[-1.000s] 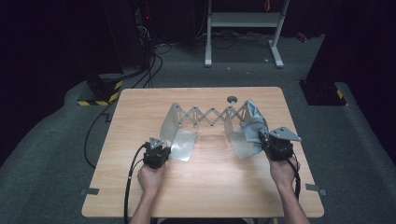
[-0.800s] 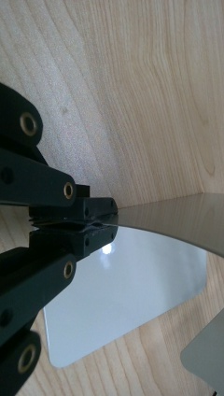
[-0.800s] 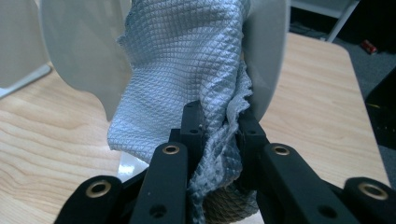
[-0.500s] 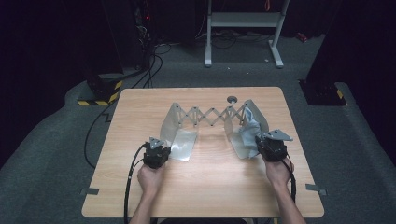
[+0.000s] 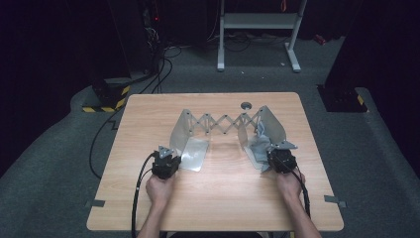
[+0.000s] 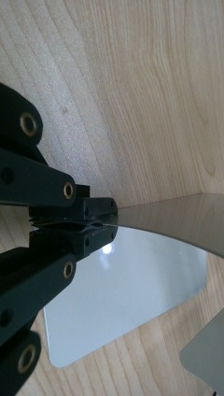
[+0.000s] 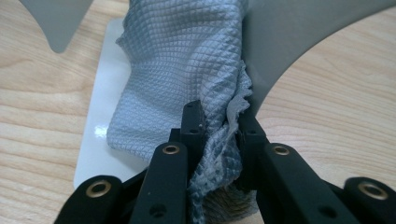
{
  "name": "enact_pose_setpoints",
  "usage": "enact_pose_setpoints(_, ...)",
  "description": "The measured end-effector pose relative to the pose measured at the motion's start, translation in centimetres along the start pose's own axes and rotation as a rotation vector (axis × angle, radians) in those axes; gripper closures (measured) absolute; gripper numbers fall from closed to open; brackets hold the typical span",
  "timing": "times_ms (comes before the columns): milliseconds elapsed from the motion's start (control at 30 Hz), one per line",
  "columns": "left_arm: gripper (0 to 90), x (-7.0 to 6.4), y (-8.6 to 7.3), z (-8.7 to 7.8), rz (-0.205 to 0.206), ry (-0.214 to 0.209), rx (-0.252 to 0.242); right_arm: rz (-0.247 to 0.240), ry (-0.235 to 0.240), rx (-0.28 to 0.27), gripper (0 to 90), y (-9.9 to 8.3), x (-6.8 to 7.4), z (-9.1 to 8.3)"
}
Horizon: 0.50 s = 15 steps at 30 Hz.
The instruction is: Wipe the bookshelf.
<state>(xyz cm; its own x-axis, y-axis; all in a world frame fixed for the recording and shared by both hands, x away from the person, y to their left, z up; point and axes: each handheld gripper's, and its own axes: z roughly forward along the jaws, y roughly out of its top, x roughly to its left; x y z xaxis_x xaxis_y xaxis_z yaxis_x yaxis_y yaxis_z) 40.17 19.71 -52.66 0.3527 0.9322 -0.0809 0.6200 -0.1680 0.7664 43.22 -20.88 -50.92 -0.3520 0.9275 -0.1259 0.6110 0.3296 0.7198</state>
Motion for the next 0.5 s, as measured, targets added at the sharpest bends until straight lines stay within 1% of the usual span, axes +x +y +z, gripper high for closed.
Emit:
enact_pose_setpoints(133,86.5,0.0,0.0,0.0,-0.002,-0.001,0.000,0.003,-0.002,-0.001,78.2,0.1,0.0,-0.2)
enact_pose_setpoints(200,86.5,0.0,0.0,0.0,0.000,-0.001,0.000,0.007,-0.007,-0.036,78.3,0.4,-0.2,-1.0)
enact_pose_setpoints(233,86.5,0.0,0.0,0.0,0.000,-0.001,0.000,0.007,-0.007,-0.036,78.3,0.4,-0.2,-1.0)
enact_pose_setpoints(267,86.5,0.0,0.0,0.0,0.000,-0.001,0.000,0.012,-0.006,-0.049,78.3,0.6,-0.3,-1.4)
enact_pose_setpoints(433,86.5,0.0,0.0,0.0,0.002,0.001,0.000,0.006,-0.018,-0.113,78.2,1.7,-0.5,-3.4)
enact_pose_setpoints(467,86.5,0.0,0.0,0.0,0.002,0.001,0.000,0.000,-0.025,-0.137,78.2,2.1,-0.5,-4.0)
enact_pose_setpoints(500,86.5,0.0,0.0,0.0,0.002,0.001,0.000,0.000,-0.025,-0.137,78.2,2.1,-0.5,-4.0)
